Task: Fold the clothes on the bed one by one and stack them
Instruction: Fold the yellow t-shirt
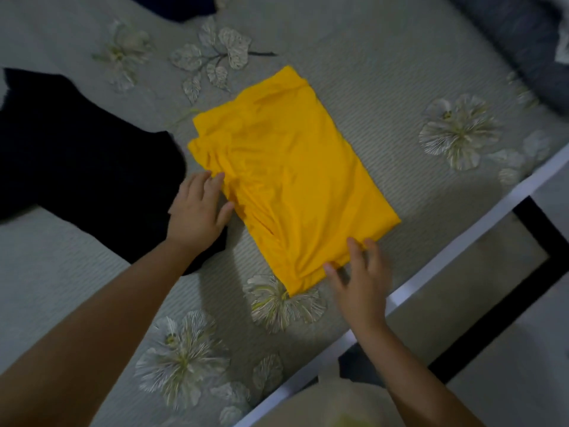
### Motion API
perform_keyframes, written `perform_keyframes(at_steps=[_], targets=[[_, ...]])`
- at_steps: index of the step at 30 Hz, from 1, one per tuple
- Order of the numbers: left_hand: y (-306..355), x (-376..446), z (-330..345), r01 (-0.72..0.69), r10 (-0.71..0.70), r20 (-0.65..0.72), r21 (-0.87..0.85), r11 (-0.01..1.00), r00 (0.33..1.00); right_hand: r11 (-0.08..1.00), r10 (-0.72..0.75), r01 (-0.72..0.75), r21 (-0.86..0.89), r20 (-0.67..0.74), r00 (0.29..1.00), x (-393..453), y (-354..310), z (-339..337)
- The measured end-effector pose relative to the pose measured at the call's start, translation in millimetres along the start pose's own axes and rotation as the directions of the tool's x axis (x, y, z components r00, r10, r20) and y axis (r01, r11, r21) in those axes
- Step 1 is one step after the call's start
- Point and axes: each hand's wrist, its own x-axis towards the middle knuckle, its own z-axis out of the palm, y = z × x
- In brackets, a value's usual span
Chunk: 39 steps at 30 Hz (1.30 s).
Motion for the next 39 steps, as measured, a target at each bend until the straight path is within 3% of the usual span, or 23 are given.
perform_keyframes(at_steps=[1, 3, 5, 8, 12, 16, 20, 23, 28, 35, 39], targets=[[3.3, 6.5, 0.4, 0.004, -0.004, -0.024, -0.005, 1.000, 1.000, 0.989, 0.149, -0.149, 0.027, 0.005, 0.989, 3.0, -6.1, -1.5], [8.5, 23.9, -1.1, 0.074, -0.077, -0.091, -0.035, 0.997, 0.993, 0.865, 0.458, -0.473, 0.167, 0.120, 0.881, 7.4, -24.6, -1.9], [11.9, 42.2, -3.3, 0.151, -0.156, -0.089, -0.062, 0.987, 0.984, 0.770, 0.571, -0.610, 0.188, 0.225, 0.790, 10.0, -44.6, 5.7], [13.3, 61.9, -4.6, 0.164, -0.167, -0.077, -0.044, 0.985, 0.983, 0.777, 0.563, -0.610, 0.155, 0.262, 0.784, 21.3, -64.3, 21.5], [13.1, 72.1, -4.7, 0.174, -0.176, -0.061, -0.040, 0.984, 0.982, 0.736, 0.532, -0.594, 0.325, 0.265, 0.804, 28.7, -53.6, 15.7], [25.7, 77.2, -3.4, 0.246, -0.254, -0.035, -0.159, 0.956, 0.967, 0.806, 0.436, -0.485, 0.340, 0.214, 0.874, 20.4, -1.1, -14.6], [52.4, 58.9, 10.8, 0.297, -0.298, 0.026, -0.207, 0.932, 0.954, 0.845, 0.456, -0.485, 0.227, 0.172, 0.873, 20.5, 64.1, -44.9], [81.4, 30.5, 25.9, 0.264, -0.255, 0.071, -0.254, 0.930, 0.964, 0.800, 0.507, -0.518, 0.302, 0.121, 0.854, 25.0, 89.9, -61.9], [130.8, 2.6, 36.9, 0.394, -0.344, 0.196, -0.367, 0.843, 0.918, 0.678, 0.550, -0.573, 0.461, 0.199, 0.811, 41.4, 102.0, -65.9], [142.5, 8.7, 29.7, 0.330, -0.260, 0.204, -0.609, 0.721, 0.944, 0.781, 0.425, -0.521, 0.344, 0.318, 0.847, 50.7, 100.0, -73.1], [147.9, 7.5, 20.3, 0.300, -0.210, 0.216, -0.727, 0.617, 0.954, 0.850, 0.359, -0.436, 0.296, 0.280, 0.890, 47.7, 91.6, -83.3]])
